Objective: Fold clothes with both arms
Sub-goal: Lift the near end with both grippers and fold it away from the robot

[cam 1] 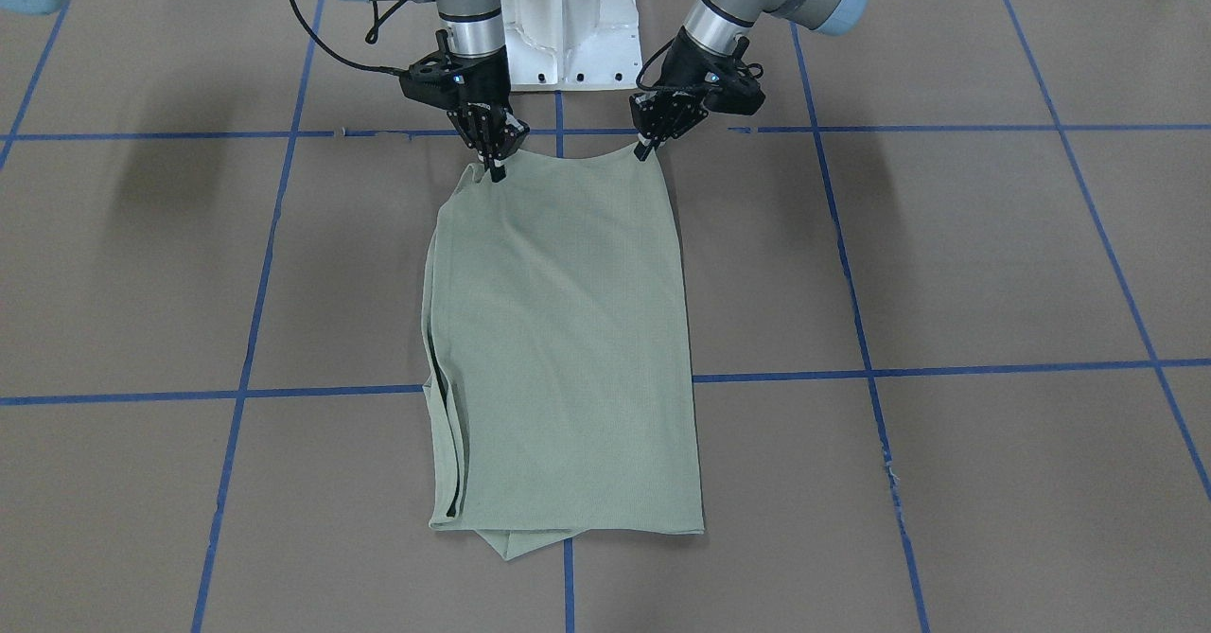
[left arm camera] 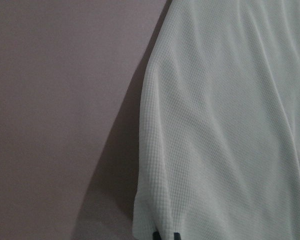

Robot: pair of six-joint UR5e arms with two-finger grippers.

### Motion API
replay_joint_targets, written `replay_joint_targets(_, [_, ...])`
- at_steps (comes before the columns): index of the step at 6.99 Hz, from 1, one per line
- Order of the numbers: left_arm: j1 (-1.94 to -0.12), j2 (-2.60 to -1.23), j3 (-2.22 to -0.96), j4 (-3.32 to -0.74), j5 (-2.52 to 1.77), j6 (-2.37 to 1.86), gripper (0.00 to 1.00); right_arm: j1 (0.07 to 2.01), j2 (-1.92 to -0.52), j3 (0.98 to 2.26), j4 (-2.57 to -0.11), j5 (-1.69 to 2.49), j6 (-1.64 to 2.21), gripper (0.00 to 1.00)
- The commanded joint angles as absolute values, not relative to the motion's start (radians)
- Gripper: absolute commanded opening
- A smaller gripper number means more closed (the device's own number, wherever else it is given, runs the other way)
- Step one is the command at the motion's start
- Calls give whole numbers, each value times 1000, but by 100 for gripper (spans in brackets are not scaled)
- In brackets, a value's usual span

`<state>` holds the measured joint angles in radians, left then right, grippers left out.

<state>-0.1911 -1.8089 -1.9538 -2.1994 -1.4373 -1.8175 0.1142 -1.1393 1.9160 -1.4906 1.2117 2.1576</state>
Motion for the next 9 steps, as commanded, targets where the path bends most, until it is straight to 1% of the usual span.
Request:
replay_joint_targets(1, [-196, -1804, -2241, -1918, -1514, -1773, 0, 94, -1137, 2180, -1742, 1233, 2157, 0])
replay_joint_targets(2, [-198, -1805, -2384, -1784, -1552, -1773, 0, 56, -1132, 2348, -1905, 1249, 2163, 0])
replay_joint_targets(3, [-198, -1818, -2502, -1672, -1584, -1772, 0, 49, -1115, 2467, -2015, 1279, 2163, 0])
replay_joint_targets(4, [-199, -1830, -2535, -1610, -1623, -1772, 0, 61, -1074, 2464, -2054, 1288, 2154, 0])
replay_joint_targets(5, [-219, -1860, -2486, -1609, -1624, -1741, 0, 81, -1059, 2394, -2045, 1289, 2132, 0])
replay_joint_targets(6, [-273, -1935, -2380, -1609, -1623, -1662, 0, 150, -999, 2297, -2016, 1290, 2040, 0])
replay_joint_targets(7, [-337, -1991, -2265, -1614, -1624, -1607, 0, 216, -996, 2202, -1925, 1301, 2001, 0])
replay_joint_targets(8, [-410, -2018, -2161, -1644, -1626, -1521, 0, 286, -996, 2068, -1787, 1363, 1947, 0])
replay_joint_targets(9, [-464, -2022, -2029, -1737, -1625, -1485, 0, 335, -993, 1951, -1687, 1376, 1921, 0])
